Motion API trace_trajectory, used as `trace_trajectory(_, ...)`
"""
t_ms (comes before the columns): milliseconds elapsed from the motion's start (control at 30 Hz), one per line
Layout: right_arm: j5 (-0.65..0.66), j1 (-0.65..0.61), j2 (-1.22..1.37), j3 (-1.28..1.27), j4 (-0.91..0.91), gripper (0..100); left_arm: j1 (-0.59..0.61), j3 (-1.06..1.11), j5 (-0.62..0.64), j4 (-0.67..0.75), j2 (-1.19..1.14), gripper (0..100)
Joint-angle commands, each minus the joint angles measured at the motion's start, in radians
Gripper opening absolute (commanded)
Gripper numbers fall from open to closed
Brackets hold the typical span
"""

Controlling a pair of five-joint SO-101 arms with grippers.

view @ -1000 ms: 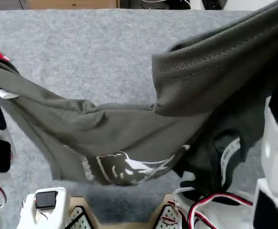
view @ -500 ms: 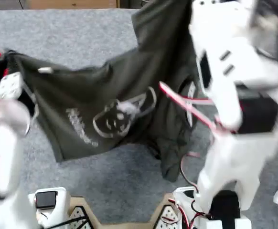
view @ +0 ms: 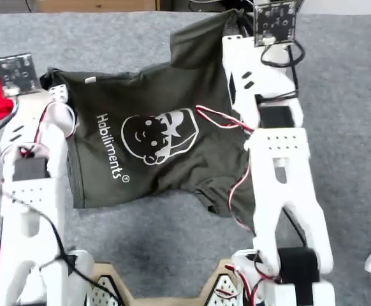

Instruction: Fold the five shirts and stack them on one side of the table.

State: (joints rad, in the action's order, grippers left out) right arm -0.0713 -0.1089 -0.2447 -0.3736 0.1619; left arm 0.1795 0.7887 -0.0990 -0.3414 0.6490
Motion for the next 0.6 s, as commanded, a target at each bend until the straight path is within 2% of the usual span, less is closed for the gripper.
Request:
trace_trajectory(0, -0.009, 0.031, 0.061, 0.004, -0.054, 0.5, -0.002, -0.094, -0.006, 0.031, -0.177, 2)
trace_trajectory(100, -0.011, 0.048, 0.117, 0.013, -0.028, 0.5, 0.000, -0.173, -0.006, -0.012, -0.326, 2)
trace_trajectory(333, -0.003, 0.061, 0.110, 0.102, 0.299, 0.5, -0.008, -0.402, -0.006, -0.459, -0.435, 2)
trace_trajectory(567, 0.028, 0.053, -0.012, 0.127, 0.611, 0.5, -0.009, -0.482, -0.011, -0.710, -0.432, 2)
